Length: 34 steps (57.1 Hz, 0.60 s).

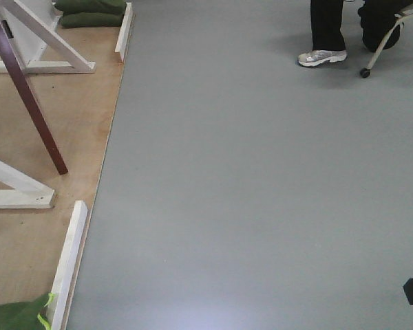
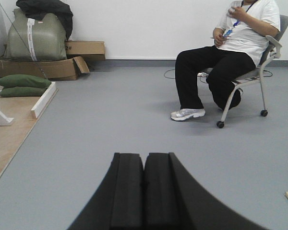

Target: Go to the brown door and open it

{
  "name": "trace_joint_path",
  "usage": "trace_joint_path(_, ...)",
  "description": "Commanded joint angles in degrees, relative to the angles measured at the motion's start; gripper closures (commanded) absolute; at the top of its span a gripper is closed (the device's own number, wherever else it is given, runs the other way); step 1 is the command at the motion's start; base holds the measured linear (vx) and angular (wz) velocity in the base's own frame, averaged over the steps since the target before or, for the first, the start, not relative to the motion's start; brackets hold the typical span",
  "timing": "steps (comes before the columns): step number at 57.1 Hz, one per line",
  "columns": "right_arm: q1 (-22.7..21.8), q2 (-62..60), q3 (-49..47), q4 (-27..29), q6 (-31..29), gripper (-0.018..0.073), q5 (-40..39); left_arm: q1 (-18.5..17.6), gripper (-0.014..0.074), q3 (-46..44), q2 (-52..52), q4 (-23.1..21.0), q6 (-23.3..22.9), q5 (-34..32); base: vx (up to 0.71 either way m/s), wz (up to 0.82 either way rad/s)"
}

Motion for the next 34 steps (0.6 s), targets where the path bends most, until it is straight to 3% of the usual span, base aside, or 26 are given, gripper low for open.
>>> trace_joint_path(1,-0.2,-0.7,0.2,-0.3,-0.3,0.0559,-4.3,-0.4,0.0603,-1.7,-0.8,-0.4,-0.6,-4.5,0.42,-0.02)
trace_joint_path(34,-0.2,-0.7,0.2,-0.3,-0.3,0.0559,-4.6,-0.3,0.0603,-1.7,-0.8,-0.4,-0.6,-4.5,0.41,0.00)
